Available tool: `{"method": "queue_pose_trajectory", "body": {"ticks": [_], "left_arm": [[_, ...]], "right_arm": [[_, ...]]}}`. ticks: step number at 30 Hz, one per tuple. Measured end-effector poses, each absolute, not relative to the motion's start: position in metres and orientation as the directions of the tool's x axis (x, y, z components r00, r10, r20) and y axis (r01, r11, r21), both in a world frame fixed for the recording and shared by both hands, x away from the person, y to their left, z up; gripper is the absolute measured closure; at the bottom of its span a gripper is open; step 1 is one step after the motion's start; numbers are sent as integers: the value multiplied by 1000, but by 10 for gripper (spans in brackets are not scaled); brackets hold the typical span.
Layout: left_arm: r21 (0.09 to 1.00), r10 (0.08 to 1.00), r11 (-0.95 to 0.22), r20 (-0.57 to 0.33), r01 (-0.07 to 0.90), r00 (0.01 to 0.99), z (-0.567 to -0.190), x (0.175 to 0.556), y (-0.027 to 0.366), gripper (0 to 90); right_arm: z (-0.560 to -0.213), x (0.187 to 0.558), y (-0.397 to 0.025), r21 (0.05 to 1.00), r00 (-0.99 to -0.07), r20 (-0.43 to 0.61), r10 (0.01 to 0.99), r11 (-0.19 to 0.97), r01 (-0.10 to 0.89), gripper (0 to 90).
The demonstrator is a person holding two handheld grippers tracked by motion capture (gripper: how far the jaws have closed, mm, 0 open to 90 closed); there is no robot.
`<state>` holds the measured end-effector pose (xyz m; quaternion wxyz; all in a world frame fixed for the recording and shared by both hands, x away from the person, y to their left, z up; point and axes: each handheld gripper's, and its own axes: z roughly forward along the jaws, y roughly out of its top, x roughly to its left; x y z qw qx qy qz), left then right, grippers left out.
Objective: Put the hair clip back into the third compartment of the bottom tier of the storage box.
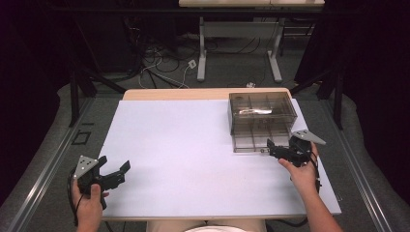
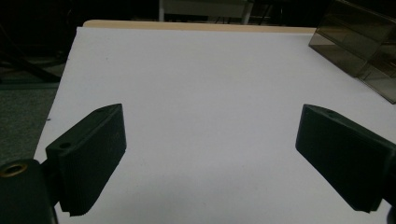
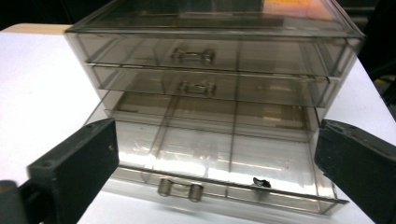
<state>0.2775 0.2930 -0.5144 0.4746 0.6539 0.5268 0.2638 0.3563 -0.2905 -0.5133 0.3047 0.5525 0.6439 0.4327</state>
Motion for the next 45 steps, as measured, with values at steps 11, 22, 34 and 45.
{"method": "queue_pose_trajectory", "body": {"ticks": [11,22,34,45], "left_arm": [[897,939,5,-156,442,306,-515,278,293,85],[892,937,-8,-151,451,314,-516,278,291,85],[890,936,-9,-153,455,317,-517,278,288,85],[889,935,-19,-145,457,323,-516,278,287,85]], "right_arm": [[-508,349,-273,898,-289,53,956,81,432,0],[-498,345,-269,904,-301,88,949,50,425,147],[-494,329,-268,887,-370,75,926,107,450,137],[-490,304,-270,906,-376,81,923,89,414,113]]}}
